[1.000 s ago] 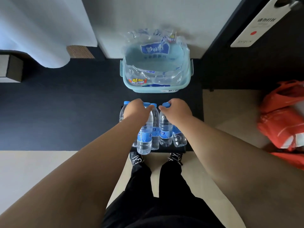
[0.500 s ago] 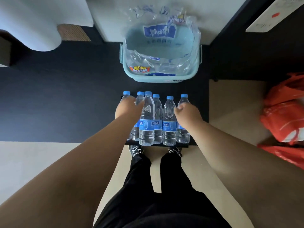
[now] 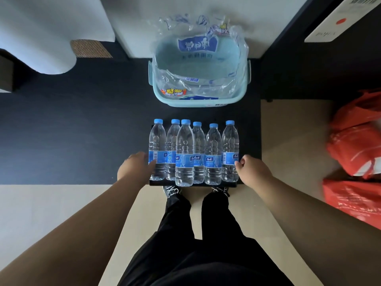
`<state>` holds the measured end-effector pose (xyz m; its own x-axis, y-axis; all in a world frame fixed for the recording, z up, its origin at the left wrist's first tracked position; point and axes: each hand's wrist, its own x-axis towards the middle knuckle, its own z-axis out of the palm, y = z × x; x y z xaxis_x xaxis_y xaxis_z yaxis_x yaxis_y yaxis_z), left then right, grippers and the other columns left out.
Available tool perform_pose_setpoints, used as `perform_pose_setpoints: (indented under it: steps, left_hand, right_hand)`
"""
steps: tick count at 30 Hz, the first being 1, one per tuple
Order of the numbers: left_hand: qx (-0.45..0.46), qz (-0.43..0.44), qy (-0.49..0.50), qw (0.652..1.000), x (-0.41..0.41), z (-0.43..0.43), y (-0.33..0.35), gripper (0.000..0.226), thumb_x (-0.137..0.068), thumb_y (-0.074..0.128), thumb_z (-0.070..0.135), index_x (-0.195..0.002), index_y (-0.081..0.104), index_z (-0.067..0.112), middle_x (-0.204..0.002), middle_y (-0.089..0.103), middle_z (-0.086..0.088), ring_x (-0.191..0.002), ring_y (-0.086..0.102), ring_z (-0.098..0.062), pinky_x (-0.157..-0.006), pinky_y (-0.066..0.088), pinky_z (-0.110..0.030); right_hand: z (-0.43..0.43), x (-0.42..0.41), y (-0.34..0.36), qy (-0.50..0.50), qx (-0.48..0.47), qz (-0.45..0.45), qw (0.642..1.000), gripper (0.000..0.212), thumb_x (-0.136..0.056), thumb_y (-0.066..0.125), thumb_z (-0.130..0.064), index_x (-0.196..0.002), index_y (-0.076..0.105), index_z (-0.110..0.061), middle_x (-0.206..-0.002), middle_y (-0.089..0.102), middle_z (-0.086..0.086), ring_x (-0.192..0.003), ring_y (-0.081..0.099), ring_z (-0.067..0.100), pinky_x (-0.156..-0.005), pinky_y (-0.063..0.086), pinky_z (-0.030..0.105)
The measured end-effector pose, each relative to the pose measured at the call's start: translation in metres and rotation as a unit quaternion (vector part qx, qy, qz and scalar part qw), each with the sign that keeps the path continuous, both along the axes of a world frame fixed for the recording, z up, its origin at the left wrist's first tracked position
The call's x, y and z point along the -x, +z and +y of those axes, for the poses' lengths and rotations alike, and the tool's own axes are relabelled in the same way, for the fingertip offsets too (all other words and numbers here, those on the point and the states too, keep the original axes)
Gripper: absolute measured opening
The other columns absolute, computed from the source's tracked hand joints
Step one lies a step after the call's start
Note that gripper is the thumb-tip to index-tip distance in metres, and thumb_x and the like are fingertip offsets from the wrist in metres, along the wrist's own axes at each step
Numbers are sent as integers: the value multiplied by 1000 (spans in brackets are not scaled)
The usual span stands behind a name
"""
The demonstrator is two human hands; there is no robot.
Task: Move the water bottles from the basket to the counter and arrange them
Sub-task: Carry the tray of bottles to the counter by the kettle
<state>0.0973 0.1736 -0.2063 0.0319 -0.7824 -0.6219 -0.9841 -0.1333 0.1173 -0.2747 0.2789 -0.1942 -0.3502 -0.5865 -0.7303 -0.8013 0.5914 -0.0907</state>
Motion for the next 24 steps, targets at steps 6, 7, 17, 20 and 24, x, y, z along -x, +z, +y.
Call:
perform_pose_setpoints:
  steps: [6,7,17,20,24]
  left_hand:
    - [14,-17,-59,998,0,2,-12,53,-89,43,69,-118,61,29,-96,67,4,-79,64,-20,-68,59,-38]
    - [9,-23,-63,998,1,3,-15,55,-88,42,71,-118,60,28,-97,67,3,-80,64,-21,-69,59,-39]
    - [-91,0,-35,995,12,-9,-21,61,-84,47,72,-119,62,24,-80,62,5,-65,62,-11,-55,48,-28]
    - [-111,27,-24,993,10,-12,-22,58,-87,51,68,-125,63,26,-77,59,12,-66,58,-5,-55,43,-25]
    - [-103,28,19,994,14,-10,-22,58,-87,48,76,-104,67,24,-77,65,6,-66,63,-10,-52,45,-25]
  right_hand:
    - [-3,1,-8,62,-5,59,996,39,-109,27,-46,-117,50,-16,-80,59,3,-68,57,21,-53,39,33]
    - [-5,2,-10,68,-10,64,996,36,-110,28,-41,-121,50,-14,-82,58,3,-69,58,22,-54,39,33]
    - [-22,-1,-16,47,-70,-1,996,33,-107,40,-24,-134,50,-10,-96,59,9,-87,61,27,-70,50,37]
    - [-21,-1,-20,-54,-54,-80,994,34,-106,35,-35,-115,55,-10,-89,59,8,-77,58,25,-66,43,36]
    - [-16,-15,-24,-135,-40,-123,982,55,-93,50,-68,-110,55,-17,-95,68,8,-75,68,22,-59,46,32]
